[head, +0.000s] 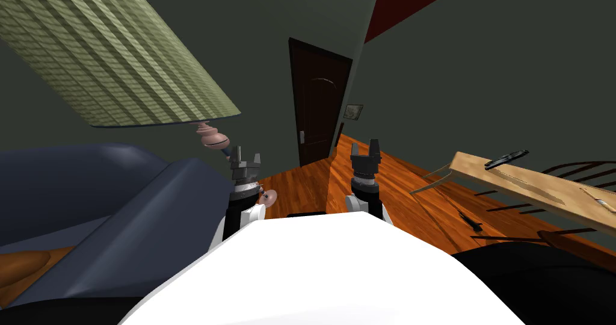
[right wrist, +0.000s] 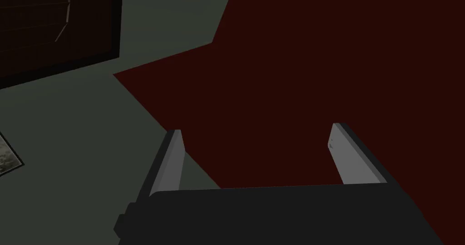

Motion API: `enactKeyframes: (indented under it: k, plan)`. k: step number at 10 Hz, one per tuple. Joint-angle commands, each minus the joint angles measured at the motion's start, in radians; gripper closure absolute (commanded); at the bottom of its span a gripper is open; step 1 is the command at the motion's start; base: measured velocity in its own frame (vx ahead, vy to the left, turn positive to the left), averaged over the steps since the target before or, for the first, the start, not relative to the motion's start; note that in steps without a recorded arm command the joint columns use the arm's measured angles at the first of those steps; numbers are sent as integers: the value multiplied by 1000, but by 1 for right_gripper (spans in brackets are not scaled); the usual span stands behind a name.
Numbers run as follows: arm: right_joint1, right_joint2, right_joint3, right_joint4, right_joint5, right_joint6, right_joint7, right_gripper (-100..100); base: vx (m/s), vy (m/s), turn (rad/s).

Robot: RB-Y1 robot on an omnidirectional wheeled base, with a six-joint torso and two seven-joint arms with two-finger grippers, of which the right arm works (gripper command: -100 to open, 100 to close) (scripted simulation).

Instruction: Pull the door open

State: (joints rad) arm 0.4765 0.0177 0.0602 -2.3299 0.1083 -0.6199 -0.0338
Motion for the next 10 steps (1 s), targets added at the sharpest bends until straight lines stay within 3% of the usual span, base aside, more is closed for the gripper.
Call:
enactKeyframes:
  k: [1,10]
  plan:
    - [-20,-17,15,32,-37,1,-24,-100,64,5,70]
    - [-111,-86,87,181,-211,6,-135,-100,101,-4,48]
